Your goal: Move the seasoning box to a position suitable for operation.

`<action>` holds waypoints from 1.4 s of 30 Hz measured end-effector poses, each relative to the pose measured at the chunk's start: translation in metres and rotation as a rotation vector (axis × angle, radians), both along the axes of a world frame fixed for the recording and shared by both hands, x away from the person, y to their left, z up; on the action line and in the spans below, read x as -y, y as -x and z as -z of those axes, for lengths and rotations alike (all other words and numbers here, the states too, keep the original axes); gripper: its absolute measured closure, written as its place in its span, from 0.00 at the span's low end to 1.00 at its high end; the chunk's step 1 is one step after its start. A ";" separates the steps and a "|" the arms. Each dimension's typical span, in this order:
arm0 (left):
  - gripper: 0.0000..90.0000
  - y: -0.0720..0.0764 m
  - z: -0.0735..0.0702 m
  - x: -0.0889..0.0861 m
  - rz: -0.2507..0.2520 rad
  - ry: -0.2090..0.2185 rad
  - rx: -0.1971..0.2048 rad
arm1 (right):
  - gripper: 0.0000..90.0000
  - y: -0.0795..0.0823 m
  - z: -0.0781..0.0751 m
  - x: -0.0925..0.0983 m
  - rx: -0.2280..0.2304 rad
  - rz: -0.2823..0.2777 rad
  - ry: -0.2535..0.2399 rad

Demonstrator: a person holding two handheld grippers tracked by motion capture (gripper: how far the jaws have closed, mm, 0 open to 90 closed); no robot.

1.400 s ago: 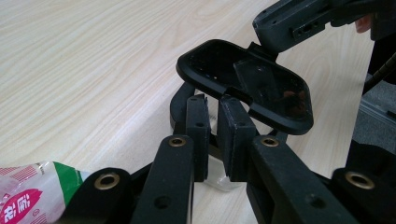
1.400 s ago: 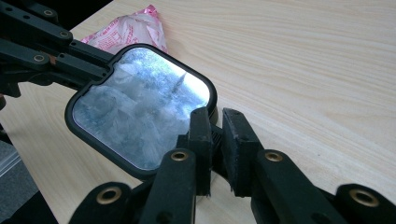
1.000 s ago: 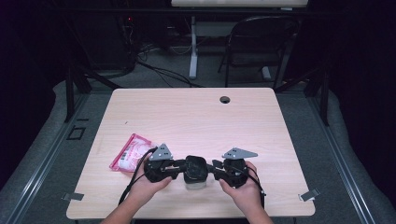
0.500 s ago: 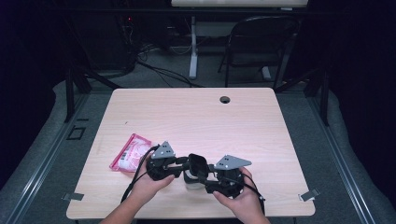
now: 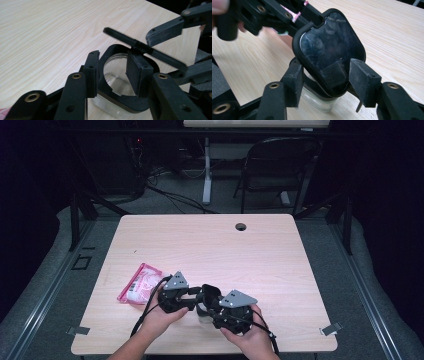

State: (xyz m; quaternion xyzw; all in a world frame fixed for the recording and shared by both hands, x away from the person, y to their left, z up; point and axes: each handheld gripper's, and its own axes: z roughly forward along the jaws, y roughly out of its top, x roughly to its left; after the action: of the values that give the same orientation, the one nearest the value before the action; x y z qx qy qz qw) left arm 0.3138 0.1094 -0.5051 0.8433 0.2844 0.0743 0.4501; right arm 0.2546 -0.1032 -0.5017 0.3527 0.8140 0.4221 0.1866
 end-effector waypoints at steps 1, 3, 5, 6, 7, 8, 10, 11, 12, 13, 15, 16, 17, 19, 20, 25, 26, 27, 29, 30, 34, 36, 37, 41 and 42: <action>0.67 -0.001 0.001 0.000 -0.002 -0.003 0.003 | 0.52 0.000 0.000 0.001 -0.003 -0.001 -0.002; 0.65 -0.002 0.003 0.001 -0.007 -0.023 0.010 | 0.53 0.000 0.000 0.001 -0.001 0.002 -0.011; 0.64 -0.003 0.006 0.001 -0.010 -0.038 0.015 | 0.53 0.000 0.000 0.002 0.001 0.000 -0.016; 0.63 -0.003 0.007 0.001 -0.012 -0.037 0.013 | 0.53 0.000 0.000 0.002 0.001 -0.001 -0.016; 0.62 -0.004 0.009 0.002 -0.016 -0.037 0.015 | 0.53 0.000 0.000 0.002 0.002 -0.001 -0.016; 0.62 -0.004 0.009 0.002 -0.016 -0.037 0.015 | 0.53 0.000 0.000 0.002 0.002 0.000 -0.015; 0.61 -0.005 0.012 0.002 -0.025 -0.061 0.022 | 0.53 0.000 0.000 0.002 0.001 -0.002 -0.016; 0.61 -0.006 0.013 0.002 -0.023 -0.062 0.014 | 0.53 0.000 0.000 0.002 0.002 0.000 -0.022; 0.61 -0.006 0.014 0.002 -0.025 -0.060 0.008 | 0.53 0.001 0.000 0.003 0.003 0.000 -0.021; 0.61 -0.006 0.015 0.002 -0.024 -0.067 0.004 | 0.53 0.001 0.000 0.003 0.001 0.000 -0.021; 0.64 -0.007 0.016 0.002 -0.027 -0.076 -0.003 | 0.53 0.000 0.000 0.003 0.000 0.000 -0.026; 0.65 -0.007 0.017 0.002 -0.026 -0.081 -0.003 | 0.53 0.000 0.000 0.003 -0.001 -0.001 -0.028; 0.67 -0.007 0.017 0.002 -0.026 -0.081 -0.003 | 0.54 0.000 0.000 0.003 -0.002 0.000 -0.030; 0.72 -0.007 0.017 0.002 -0.017 -0.075 -0.014 | 0.54 -0.001 0.000 0.004 -0.001 -0.002 -0.033; 0.73 -0.007 0.017 0.002 -0.017 -0.075 -0.014 | 0.54 -0.001 0.000 0.004 -0.001 -0.002 -0.033; 0.73 -0.006 0.017 0.004 -0.024 -0.077 -0.004 | 0.59 0.000 -0.001 0.008 -0.005 0.001 -0.053; 0.74 -0.005 0.017 0.004 -0.025 -0.080 0.001 | 0.63 0.002 -0.002 0.010 -0.008 0.005 -0.053; 0.74 -0.005 0.017 0.004 -0.025 -0.080 0.001 | 0.63 0.002 -0.002 0.010 -0.008 0.005 -0.053; 0.74 -0.004 0.017 0.004 -0.026 -0.086 0.007 | 0.66 0.003 -0.005 0.015 -0.011 0.005 -0.059; 0.74 -0.004 0.017 0.004 -0.026 -0.086 0.007 | 0.67 0.003 -0.006 0.017 -0.018 0.008 -0.068; 0.74 -0.005 0.018 0.005 -0.027 -0.081 0.007 | 0.67 0.003 -0.007 0.027 -0.028 0.022 -0.081; 0.74 -0.005 0.018 0.004 -0.027 -0.082 0.008 | 0.67 0.002 -0.008 0.032 -0.038 0.031 -0.093; 0.74 -0.005 0.018 0.004 -0.027 -0.082 0.008 | 0.67 0.002 -0.008 0.035 -0.048 0.030 -0.098; 0.74 -0.005 0.018 0.004 -0.024 -0.082 0.008 | 0.66 -0.001 -0.006 0.043 -0.081 0.032 -0.096; 0.74 -0.005 0.018 0.004 -0.021 -0.081 0.007 | 0.65 -0.003 -0.004 0.050 -0.108 0.034 -0.112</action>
State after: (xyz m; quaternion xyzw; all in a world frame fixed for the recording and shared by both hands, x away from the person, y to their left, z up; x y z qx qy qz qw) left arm 0.3190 0.1053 -0.5232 0.8574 0.2884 0.0936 0.4159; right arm 0.2572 -0.1531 -0.4973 0.3986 0.7919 0.4441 0.1299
